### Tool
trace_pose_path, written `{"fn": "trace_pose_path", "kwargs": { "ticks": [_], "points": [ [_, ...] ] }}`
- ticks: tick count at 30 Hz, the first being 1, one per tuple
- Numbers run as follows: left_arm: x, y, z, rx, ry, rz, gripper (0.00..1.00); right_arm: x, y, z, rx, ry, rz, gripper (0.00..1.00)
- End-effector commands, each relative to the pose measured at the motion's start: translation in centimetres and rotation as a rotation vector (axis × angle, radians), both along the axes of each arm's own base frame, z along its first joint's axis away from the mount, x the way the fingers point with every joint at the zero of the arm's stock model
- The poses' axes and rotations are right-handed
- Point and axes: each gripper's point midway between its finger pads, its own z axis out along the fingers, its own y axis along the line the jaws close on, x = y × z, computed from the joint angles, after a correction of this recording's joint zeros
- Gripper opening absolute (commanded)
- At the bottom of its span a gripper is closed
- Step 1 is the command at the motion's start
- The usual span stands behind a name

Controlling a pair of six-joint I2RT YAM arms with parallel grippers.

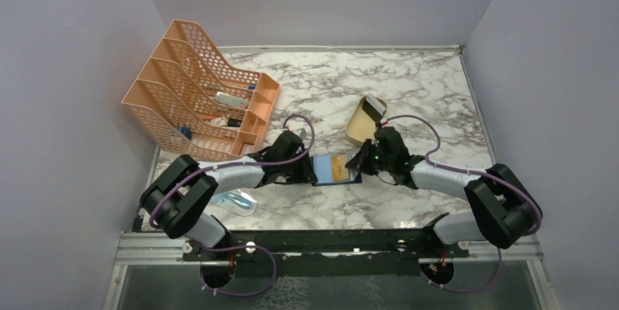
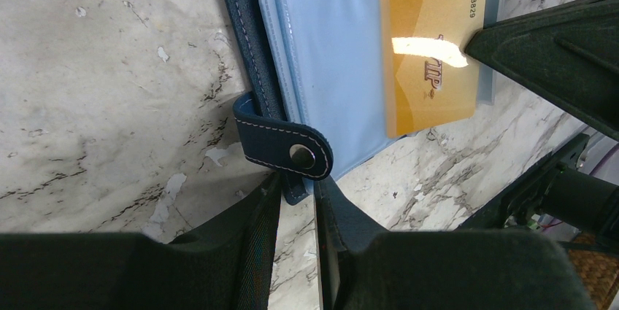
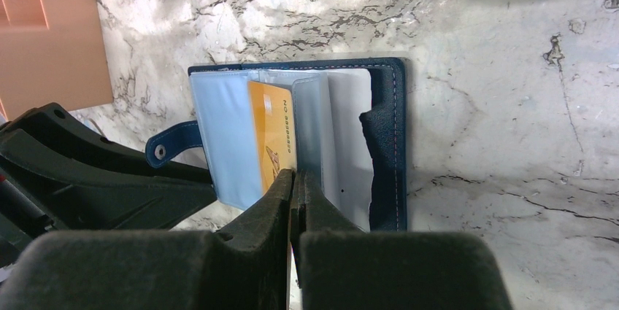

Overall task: Put the credit cards into the card holder
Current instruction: Insert the credit card into the card holder.

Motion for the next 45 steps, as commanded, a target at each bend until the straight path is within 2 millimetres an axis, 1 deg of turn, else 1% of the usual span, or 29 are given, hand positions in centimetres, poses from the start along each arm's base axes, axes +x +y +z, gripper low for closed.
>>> {"fn": "trace_pose_path", "kwargs": {
  "ticks": [1,8,9,13,16,18,20,22,25,30,36,41,45],
  "points": [
    [-0.9,-0.1,-0.3,-0.016,0.032,-0.014,0.26,-0.3,-0.2,-1.1,-0.032,-0.004,-0.015,0.01],
    [-0.8,-0.3,-0.2,-0.026,0.029,-0.014,0.26,-1.0,1.0,-1.3,-0.039,0.012,0.026,0.01],
    [-0.8,-0.3,-0.2,-0.028,0.03,-0.014,0.27,-1.1,1.2,-1.3,-0.039,0.014,0.033,0.03],
    [-0.8,-0.3,-0.2,-0.031,0.031,-0.014,0.26,-1.1,1.6,-1.1,-0.063,0.018,0.062,0.17],
    [-0.9,-0.3,-0.2,-0.033,0.032,-0.015,0.26,-0.8,1.5,-0.4,-0.081,-0.002,0.07,0.28],
    [-0.9,-0.3,-0.2,-0.032,0.031,-0.016,0.26,-0.6,1.5,0.2,-0.091,-0.019,0.082,0.33],
    [-0.9,-0.3,-0.2,-0.033,0.029,-0.016,0.26,-0.5,1.8,0.6,-0.09,-0.029,0.1,0.36],
    [-0.9,-0.4,-0.2,-0.034,0.029,-0.017,0.26,-0.4,2.1,0.7,-0.084,-0.028,0.116,0.36],
    [-0.8,-0.4,-0.2,-0.037,0.028,-0.018,0.26,-0.7,2.7,0.3,-0.075,-0.015,0.143,0.36],
    [-0.9,-0.4,-0.2,-0.035,0.025,-0.021,0.26,-0.9,4.3,0.3,-0.052,-0.035,0.222,0.35],
    [-0.7,-0.4,-0.2,-0.033,0.015,-0.026,0.26,-1.4,5.8,0.1,-0.041,-0.046,0.305,0.33],
    [-0.6,-0.5,-0.1,-0.03,0.007,-0.031,0.27,-1.6,6.3,0.0,-0.045,-0.05,0.332,0.32],
    [-0.4,-0.4,0.0,-0.021,-0.001,-0.033,0.29,-1.4,6.4,0.5,-0.058,-0.072,0.345,0.33]
  ]
}}
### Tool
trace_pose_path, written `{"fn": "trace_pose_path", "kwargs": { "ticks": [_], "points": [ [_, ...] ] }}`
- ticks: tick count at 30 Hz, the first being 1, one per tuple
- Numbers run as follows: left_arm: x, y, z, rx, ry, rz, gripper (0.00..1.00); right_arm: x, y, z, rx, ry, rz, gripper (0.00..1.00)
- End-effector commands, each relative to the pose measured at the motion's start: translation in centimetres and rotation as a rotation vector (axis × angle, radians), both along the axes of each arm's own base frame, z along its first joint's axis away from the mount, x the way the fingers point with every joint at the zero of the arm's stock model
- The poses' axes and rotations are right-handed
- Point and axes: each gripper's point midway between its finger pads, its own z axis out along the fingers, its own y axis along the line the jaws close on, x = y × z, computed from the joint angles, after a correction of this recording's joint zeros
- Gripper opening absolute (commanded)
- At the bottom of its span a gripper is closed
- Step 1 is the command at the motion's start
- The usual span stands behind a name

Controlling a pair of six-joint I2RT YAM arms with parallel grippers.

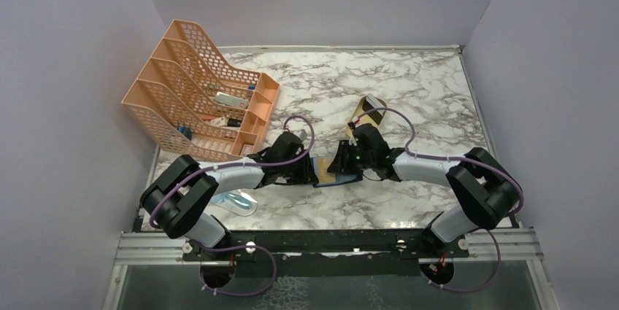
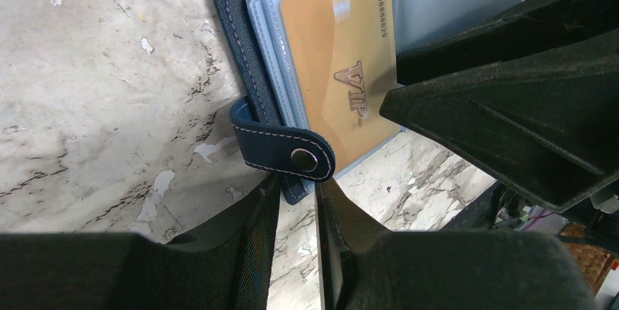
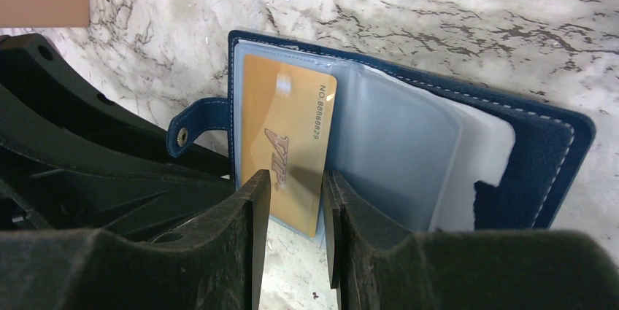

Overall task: Put the credit cards into the card holder
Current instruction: Insert the credit card into the card holder.

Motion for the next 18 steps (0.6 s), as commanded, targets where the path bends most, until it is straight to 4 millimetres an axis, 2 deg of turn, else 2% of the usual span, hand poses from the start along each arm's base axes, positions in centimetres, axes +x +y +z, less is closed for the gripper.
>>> {"fn": "trace_pose_path", "kwargs": {
  "ticks": [1,9,14,18],
  "points": [
    [0.1,-0.1,-0.1,0.007,-0.017,-0.022,0.29,0.0,1.1,1.0,0.01,-0.035,0.061,0.34],
    [0.4,-0.1,0.5,0.014,-0.03,-0.024,0.33,0.7,0.2,1.6,-0.077,-0.061,0.066,0.36],
    [0.6,0.1,1.3,0.018,-0.055,-0.016,0.35,1.9,-0.5,4.4,-0.138,-0.152,0.094,0.38],
    [0.9,0.4,2.0,0.02,-0.078,-0.001,0.36,3.0,-0.8,6.4,-0.178,-0.234,0.114,0.45]
  ]
}}
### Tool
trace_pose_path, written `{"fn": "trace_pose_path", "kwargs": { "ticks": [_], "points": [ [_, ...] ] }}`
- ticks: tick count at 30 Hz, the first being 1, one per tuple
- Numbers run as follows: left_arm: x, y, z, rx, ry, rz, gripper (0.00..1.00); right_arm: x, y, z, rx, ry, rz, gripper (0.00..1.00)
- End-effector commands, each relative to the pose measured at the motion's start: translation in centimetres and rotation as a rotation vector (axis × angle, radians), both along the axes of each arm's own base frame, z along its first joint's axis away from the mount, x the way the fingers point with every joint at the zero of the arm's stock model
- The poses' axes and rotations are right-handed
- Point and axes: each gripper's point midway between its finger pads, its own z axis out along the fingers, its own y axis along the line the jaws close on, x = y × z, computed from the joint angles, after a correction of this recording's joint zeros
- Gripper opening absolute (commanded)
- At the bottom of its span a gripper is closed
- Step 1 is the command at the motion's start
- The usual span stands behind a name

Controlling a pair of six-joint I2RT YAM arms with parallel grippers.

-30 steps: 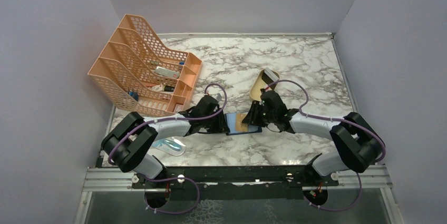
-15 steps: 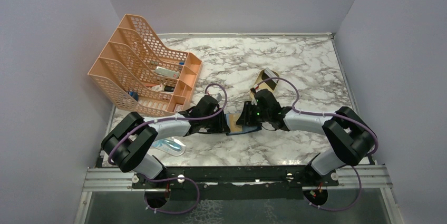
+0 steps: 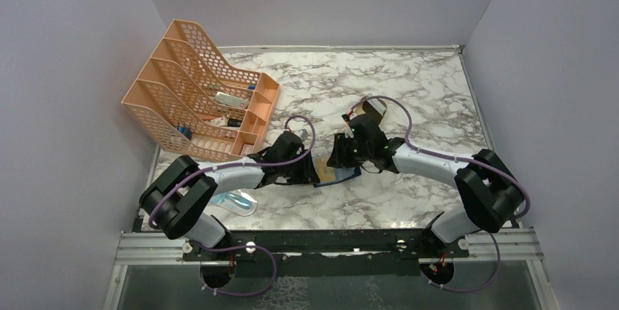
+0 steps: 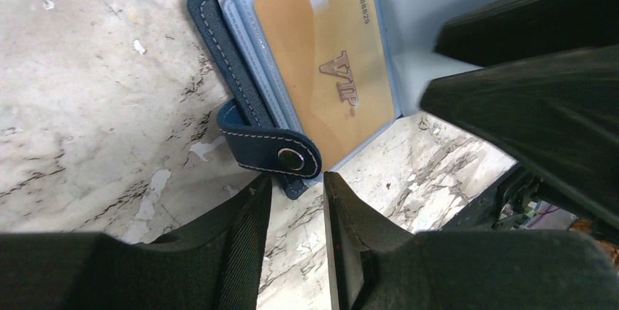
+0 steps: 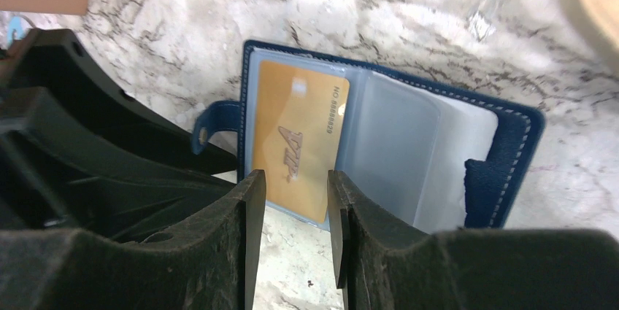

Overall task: Put the credit cards into the card holder
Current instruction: Insert the credit card into the card holder, then pick up the credit card from the storage box.

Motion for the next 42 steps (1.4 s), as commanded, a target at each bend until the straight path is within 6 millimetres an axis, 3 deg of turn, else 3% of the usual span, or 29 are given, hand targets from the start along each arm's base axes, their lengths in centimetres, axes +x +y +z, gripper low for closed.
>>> {"fn": "trace_pose_path", "kwargs": {
  "ticks": [1,9,16,24,30,37,42],
  "points": [
    [1.1,0.2,1.8,0.009,-0.066,0.016,0.36,1.7,-0.8,2.9,-0.084,-0.135,0.036,0.46],
    [1.4,-0.2,3.3,-0.023,-0.096,0.016,0.39,6.9,-2.9,5.3,-0.307,-0.292,-0.003,0.47],
    [1.7,-1.7,5.3,-0.095,-0.128,-0.034,0.41,13.0,-6.9,6.9,-0.536,-0.435,-0.101,0.5],
    [2.2,-4.1,7.3,-0.196,-0.161,-0.113,0.41,18.8,-13.0,6.2,-0.761,-0.428,-0.194,0.53],
    [2.4,-5.4,7.4,-0.234,-0.15,-0.139,0.41,21.0,-14.0,4.7,-0.809,-0.418,-0.168,0.54],
    [2.3,-6.0,6.6,-0.258,-0.116,-0.14,0.41,21.6,-14.6,2.3,-0.876,-0.395,-0.133,0.59],
    [2.1,-5.7,6.3,-0.252,-0.107,-0.136,0.41,22.0,-15.7,1.9,-0.952,-0.414,-0.152,0.58]
  ]
}}
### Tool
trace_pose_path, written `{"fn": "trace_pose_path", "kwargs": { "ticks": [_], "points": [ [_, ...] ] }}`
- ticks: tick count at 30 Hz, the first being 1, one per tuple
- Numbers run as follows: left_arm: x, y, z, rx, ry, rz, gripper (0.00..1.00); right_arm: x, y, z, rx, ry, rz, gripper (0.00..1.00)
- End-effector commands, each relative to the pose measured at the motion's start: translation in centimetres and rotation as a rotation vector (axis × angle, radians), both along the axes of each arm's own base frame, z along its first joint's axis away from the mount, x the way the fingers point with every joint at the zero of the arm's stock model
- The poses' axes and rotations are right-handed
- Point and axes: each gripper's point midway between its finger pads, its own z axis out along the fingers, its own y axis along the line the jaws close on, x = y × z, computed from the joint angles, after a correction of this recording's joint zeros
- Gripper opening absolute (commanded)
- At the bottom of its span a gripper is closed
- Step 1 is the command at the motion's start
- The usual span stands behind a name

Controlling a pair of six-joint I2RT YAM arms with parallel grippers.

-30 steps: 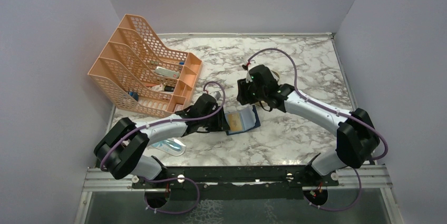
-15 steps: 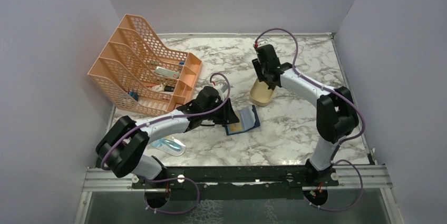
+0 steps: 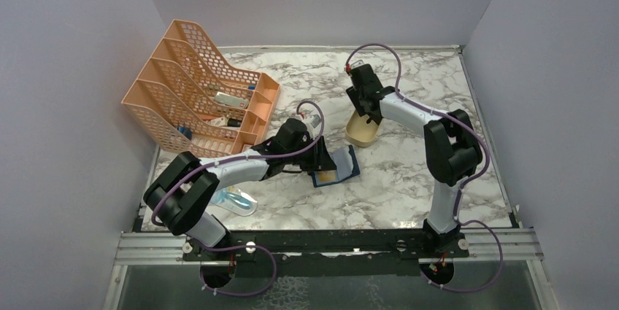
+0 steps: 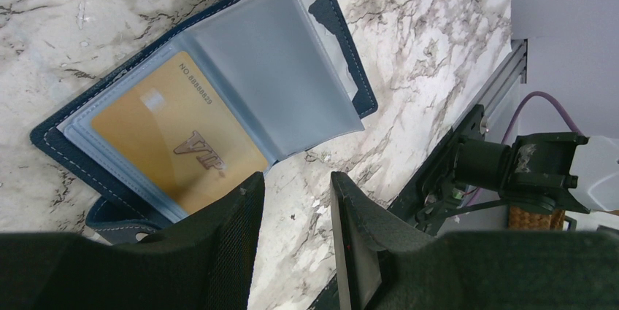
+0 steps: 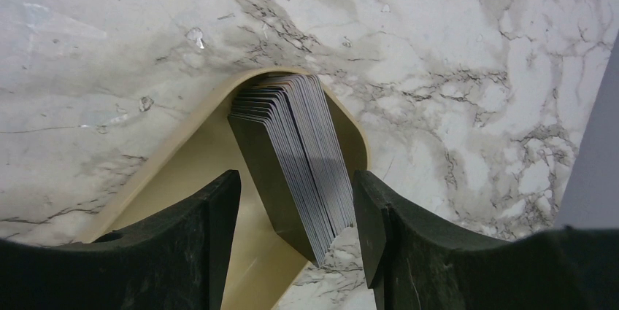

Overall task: Put the credit cards into the card holder
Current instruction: Pick up the credit card from the storage box.

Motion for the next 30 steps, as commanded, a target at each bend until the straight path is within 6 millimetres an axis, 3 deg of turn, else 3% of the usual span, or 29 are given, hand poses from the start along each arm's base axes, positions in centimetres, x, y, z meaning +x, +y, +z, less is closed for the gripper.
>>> {"fn": "trace_pose_path", "kwargs": {
  "ticks": [1,8,22,30],
  "points": [
    [-0.2,-0.6,0.9,-0.042,-0.01,-0.023,0.41,1.4,-1.4,0.7,-0.095,-0.066,-0.033,0.58],
    [-0.8,0.2,0.2,-0.028,0.002,-0.009,0.41,1.6,-2.1,0.6,-0.14,-0.087,-0.04,0.49],
    [-0.8,0.2,0.2,-0.029,0.006,-0.007,0.41,1.1,-2.5,-0.6,-0.157,-0.067,-0.042,0.53],
    [-0.9,0.4,0.1,-0.024,0.008,-0.004,0.41,1.1,-2.8,0.3,-0.16,-0.096,-0.049,0.38]
  ]
}}
